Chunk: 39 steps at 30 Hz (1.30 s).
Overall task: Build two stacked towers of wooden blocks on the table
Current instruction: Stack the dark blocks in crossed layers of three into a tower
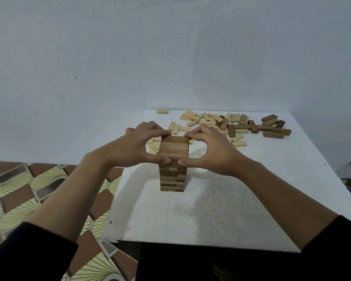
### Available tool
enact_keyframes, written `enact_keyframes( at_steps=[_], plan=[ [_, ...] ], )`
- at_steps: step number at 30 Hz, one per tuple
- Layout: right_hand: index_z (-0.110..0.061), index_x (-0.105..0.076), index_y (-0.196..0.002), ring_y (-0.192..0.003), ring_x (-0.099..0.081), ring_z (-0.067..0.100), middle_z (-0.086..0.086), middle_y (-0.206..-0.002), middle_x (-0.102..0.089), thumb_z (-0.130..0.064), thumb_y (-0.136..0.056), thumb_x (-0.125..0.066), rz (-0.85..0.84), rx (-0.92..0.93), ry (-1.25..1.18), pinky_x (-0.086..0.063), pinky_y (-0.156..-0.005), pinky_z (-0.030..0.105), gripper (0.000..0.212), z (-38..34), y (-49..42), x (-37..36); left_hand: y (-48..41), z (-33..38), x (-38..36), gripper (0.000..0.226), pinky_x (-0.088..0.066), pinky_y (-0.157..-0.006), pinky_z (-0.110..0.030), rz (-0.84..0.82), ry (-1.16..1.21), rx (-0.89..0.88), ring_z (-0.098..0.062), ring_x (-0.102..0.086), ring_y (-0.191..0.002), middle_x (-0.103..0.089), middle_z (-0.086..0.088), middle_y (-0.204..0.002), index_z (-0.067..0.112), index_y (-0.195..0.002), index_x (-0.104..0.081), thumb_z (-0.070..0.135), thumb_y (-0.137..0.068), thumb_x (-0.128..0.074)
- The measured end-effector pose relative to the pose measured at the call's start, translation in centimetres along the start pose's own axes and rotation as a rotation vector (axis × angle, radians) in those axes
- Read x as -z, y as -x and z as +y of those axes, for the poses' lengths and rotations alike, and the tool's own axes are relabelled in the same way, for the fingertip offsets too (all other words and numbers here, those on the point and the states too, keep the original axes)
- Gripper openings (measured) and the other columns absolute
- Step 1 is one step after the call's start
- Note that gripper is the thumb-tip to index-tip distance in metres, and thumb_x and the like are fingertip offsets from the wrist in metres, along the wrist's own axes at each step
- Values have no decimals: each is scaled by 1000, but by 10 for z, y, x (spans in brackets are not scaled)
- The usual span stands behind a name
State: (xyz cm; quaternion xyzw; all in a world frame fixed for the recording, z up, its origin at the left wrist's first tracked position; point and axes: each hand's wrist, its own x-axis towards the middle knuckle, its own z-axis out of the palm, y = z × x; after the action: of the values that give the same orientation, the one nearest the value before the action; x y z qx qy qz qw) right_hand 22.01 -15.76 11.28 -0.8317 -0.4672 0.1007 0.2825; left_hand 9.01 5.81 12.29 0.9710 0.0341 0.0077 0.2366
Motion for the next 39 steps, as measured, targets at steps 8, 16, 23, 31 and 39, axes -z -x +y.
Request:
enact_keyframes(
  at_steps=[8, 16, 23, 31, 39],
  plan=[
    [-29, -53, -143, -127, -38, 9, -14, -130, -50, -65, -75, -75, 17, -7, 1, -31, -112, 49, 80, 0, 3, -2, 0, -1, -1, 80, -20, -100, -33, 2, -3, -7, 14, -28, -122, -43, 19, -129, 40, -145, -46, 72, -73, -64],
    [-30, -52, -145, -126, -42, 7, -17, -127, -50, -68, -71, -76, 18, -22, -45, -33, -112, 49, 87, 0, 6, -2, 2, 3, 1, 87, -29, -107, -40, -2, 12, 29, 18, -32, -118, -43, 23, -127, 38, -148, -43, 76, -74, -68],
    [-32, -46, -149, -119, -46, 6, -14, -126, -51, -68, -70, -76, 35, -41, -74, -38, -108, 48, 92, -1, 9, -3, 3, 1, 2, 103, -39, -106, -40, 21, 64, 28, 7, -42, -121, -42, 34, -123, 39, -148, -44, 86, -60, -65],
    [-32, -58, -139, -113, -52, -1, -17, -119, -57, -67, -79, -64, 168, -68, -298, -38, -93, 20, 70, 3, 17, -7, 8, 9, -2, 59, -36, -84, -7, 197, 195, 20, 3, -51, -116, -52, 18, -124, 40, -139, -55, 64, -85, -57],
    [-22, -68, -100, -97, -59, 1, -12, -101, -67, -29, -96, -66, 352, -59, -444, -37, -77, 2, 9, 3, 26, -9, 11, 33, -10, 29, -36, -84, -6, 438, 233, -41, -8, -56, -111, -60, 12, -112, 30, -114, -69, 48, -96, -55]
  ],
)
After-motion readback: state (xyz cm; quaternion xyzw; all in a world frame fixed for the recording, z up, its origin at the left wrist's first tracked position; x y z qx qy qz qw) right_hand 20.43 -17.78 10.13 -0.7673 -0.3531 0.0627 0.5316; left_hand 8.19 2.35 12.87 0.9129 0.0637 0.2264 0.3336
